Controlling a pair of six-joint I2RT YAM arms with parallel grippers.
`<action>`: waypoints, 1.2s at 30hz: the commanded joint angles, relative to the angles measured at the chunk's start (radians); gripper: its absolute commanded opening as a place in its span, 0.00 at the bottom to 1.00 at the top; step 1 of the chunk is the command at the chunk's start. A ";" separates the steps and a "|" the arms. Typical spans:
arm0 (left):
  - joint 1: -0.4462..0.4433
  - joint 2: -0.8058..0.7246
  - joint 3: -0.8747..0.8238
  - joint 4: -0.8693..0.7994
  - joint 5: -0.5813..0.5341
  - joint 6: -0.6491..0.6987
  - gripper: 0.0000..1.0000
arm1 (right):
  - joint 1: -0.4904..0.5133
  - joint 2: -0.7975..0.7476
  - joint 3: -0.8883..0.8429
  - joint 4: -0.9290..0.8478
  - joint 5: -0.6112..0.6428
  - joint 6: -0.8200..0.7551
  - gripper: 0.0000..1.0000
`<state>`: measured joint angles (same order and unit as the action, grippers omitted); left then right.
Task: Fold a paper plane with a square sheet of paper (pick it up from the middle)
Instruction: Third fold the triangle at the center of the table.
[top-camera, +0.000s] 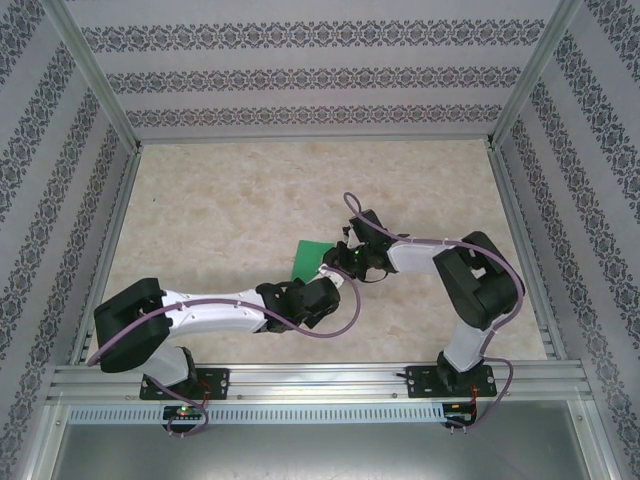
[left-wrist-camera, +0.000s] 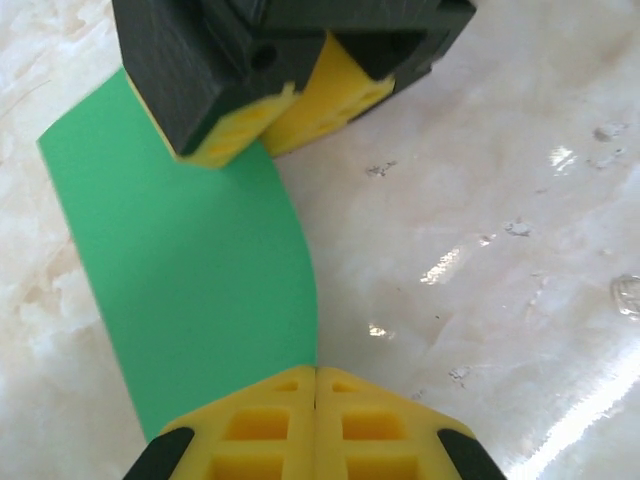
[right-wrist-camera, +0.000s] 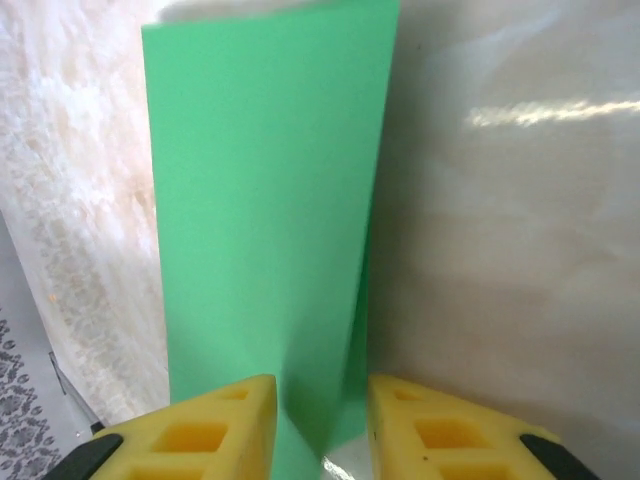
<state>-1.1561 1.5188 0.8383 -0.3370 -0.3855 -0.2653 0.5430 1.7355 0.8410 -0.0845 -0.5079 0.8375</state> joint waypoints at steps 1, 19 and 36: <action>0.041 -0.051 -0.021 0.024 0.112 0.023 0.00 | -0.018 -0.094 0.022 -0.101 0.092 -0.054 0.32; 0.131 -0.055 -0.028 0.036 0.319 0.026 0.00 | 0.032 0.101 0.241 -0.149 0.037 -0.126 0.14; 0.304 -0.004 -0.023 0.045 0.509 0.022 0.00 | 0.042 0.225 0.305 -0.331 0.092 -0.321 0.12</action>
<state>-0.8806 1.4986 0.8124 -0.3252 0.0750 -0.2470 0.5743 1.9350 1.1328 -0.3683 -0.4377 0.5655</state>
